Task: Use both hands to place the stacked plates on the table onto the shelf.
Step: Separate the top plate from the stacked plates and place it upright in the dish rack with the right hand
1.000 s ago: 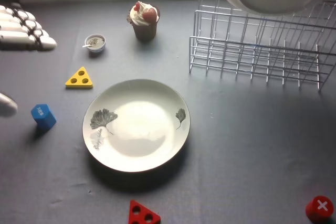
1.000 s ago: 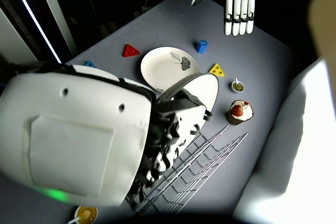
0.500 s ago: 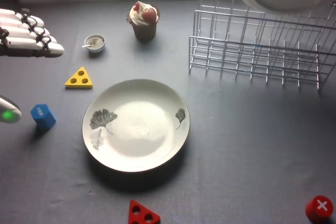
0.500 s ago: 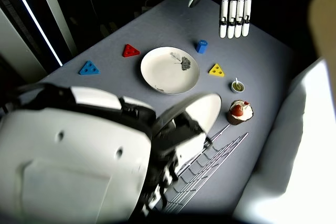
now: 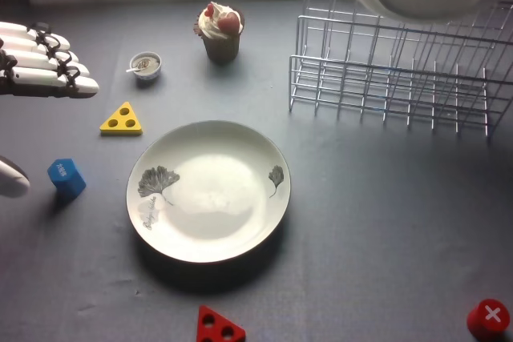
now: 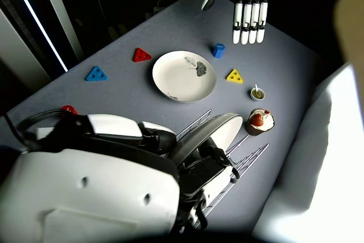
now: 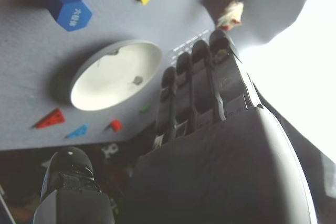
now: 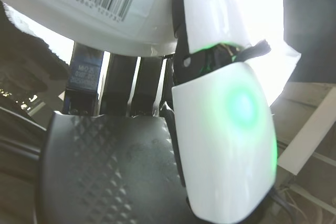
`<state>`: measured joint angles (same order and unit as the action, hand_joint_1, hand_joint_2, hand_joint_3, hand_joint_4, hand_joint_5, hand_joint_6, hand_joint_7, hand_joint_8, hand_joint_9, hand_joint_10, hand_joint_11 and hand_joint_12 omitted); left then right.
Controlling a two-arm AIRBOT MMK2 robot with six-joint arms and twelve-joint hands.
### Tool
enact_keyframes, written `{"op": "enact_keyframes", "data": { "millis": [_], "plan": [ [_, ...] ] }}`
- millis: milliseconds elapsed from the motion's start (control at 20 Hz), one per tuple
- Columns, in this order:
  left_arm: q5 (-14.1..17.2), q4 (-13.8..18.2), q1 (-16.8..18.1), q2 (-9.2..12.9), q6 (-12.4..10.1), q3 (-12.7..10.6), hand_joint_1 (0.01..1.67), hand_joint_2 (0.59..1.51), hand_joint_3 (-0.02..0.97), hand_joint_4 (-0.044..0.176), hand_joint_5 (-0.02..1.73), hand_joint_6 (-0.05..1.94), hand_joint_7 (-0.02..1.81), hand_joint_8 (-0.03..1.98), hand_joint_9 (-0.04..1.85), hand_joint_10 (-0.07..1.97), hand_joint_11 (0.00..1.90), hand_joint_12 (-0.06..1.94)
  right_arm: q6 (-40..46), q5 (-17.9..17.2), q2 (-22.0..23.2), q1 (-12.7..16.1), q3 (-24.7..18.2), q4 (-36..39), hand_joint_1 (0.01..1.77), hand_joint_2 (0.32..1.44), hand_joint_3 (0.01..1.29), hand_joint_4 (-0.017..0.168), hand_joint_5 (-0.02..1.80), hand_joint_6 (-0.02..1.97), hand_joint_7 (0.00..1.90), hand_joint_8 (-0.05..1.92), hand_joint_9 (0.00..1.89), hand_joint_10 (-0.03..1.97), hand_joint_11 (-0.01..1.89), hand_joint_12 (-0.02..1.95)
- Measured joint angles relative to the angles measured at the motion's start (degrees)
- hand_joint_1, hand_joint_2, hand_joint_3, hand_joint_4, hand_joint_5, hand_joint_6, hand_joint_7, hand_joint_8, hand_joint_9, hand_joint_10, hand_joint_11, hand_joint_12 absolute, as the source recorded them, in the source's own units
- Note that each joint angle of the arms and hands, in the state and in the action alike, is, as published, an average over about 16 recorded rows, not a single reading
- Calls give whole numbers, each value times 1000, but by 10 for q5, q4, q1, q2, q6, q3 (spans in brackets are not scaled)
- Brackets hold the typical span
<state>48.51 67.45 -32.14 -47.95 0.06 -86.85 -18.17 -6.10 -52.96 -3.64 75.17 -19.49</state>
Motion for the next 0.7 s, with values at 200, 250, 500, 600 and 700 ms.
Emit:
{"op": "enact_keyframes", "data": {
  "millis": [200, 250, 500, 600, 700],
  "plan": [
    [0, 0, 3, -1, 0, 3, 45, 985, -6, 1, 140, 4, 182, 9, 176, 10, 157, 14, 9, 0, -13, -4, 11, 0, 1494, 968, 13, -10, 863, 936, 1081, 593, 1141, 669, 986, 1318],
    [0, -1, 4, -1, 0, 4, 45, 985, -6, 1, 140, 4, 183, 9, 176, 10, 159, 14, 12, -1, -16, -5, 14, 0, 1494, 968, 13, -10, 863, 936, 1082, 588, 1140, 670, 986, 1318],
    [-1, -6, 9, 0, 0, 15, 44, 986, -7, 1, 144, 3, 187, 9, 184, 10, 166, 14, 30, -7, -33, -16, 30, 0, 1494, 969, 13, -10, 866, 936, 1087, 564, 1154, 638, 989, 1305],
    [-1, -6, 10, 0, 0, 21, 44, 986, -7, 1, 146, 3, 189, 9, 188, 10, 170, 14, 37, -11, -40, -22, 35, 0, 1495, 969, 13, -10, 866, 935, 1083, 562, 1158, 634, 991, 1304],
    [-1, -3, 11, 1, 0, 25, 46, 986, -7, 1, 148, 4, 191, 9, 191, 10, 173, 14, 44, -16, -46, -29, 39, 0, 1495, 969, 13, -9, 867, 931, 1074, 574, 1156, 648, 994, 1303]
  ]
}}
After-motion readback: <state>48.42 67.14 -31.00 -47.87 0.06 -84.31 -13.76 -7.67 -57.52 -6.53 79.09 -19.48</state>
